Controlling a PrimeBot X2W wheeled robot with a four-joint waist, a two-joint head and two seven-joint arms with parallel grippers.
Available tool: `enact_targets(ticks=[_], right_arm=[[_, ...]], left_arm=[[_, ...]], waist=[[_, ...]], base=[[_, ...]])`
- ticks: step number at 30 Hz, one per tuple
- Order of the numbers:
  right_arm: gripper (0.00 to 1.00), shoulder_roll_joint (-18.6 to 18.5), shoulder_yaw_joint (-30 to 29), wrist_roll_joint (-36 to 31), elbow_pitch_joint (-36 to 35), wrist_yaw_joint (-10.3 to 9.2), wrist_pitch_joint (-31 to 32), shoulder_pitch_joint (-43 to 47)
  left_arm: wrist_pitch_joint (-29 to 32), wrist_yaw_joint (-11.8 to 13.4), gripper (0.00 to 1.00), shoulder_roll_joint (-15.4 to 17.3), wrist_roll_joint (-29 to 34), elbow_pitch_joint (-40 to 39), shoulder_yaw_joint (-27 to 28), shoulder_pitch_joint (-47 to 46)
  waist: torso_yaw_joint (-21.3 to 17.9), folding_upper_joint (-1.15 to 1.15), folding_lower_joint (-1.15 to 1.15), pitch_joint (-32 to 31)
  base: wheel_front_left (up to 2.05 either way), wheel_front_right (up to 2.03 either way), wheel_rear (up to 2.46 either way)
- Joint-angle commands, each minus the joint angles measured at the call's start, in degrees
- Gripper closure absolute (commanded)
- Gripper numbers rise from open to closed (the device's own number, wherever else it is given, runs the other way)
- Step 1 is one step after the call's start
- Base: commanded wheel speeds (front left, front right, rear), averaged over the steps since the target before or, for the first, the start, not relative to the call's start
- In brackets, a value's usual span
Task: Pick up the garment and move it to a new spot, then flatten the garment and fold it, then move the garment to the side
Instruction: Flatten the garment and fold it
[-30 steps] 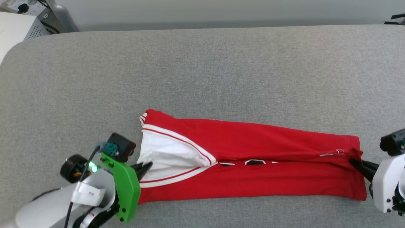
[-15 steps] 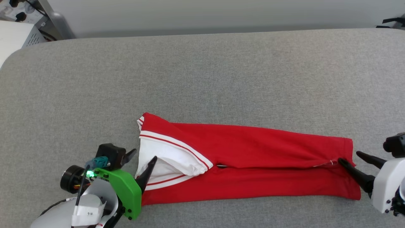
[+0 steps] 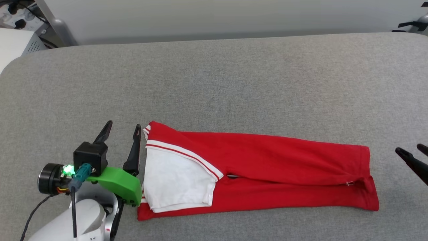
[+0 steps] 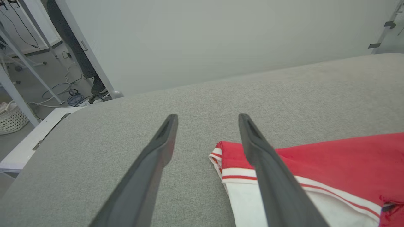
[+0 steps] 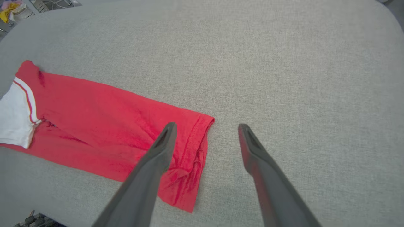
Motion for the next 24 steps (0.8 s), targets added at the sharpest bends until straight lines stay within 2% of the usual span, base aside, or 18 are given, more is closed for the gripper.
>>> enact_targets(ticks=[1,7,11,14,22,24], right_arm=[[0.00,0.5,-0.4,1.8,0.4,-0.03,2.3,1.2],[0.00,2.5,-0.5,5.1,3.9,-0.03,9.6,0.0],[0.00,4.2,0.6,3.9,6.5,-0.03,11.5,-1.8],[0.00,5.9,1.6,3.4,8.7,-0.03,12.0,-2.9],[0.00,9.7,6.0,3.8,12.2,-0.03,12.9,-4.5],[0.00,10.7,8.1,4.7,11.6,-0.03,13.1,-4.9]], left_arm=[[-0.3,0.4,0.00,-1.0,2.8,-0.7,2.0,2.1],[-0.3,0.3,0.00,-4.9,11.4,-2.2,11.4,7.1],[-0.3,1.6,0.00,-7.6,17.2,-2.3,17.1,9.8],[-0.3,1.4,0.00,-10.2,20.0,-2.6,20.8,11.8],[-0.3,-2.1,0.00,-17.4,26.1,-3.4,29.1,16.4],[-0.3,-3.9,0.00,-20.6,28.6,-4.2,32.1,17.9]], waist=[[0.6,0.00,0.00,0.8],[2.1,0.00,0.00,2.9],[3.4,0.00,0.00,4.3],[4.2,0.00,0.00,5.1],[5.6,0.00,0.00,6.3],[5.7,0.00,0.00,6.3]], base=[[0.00,0.00,0.00],[0.00,0.00,0.00],[0.00,0.00,0.00],[0.00,0.00,0.00],[0.00,0.00,0.00],[0.00,0.00,0.00]])
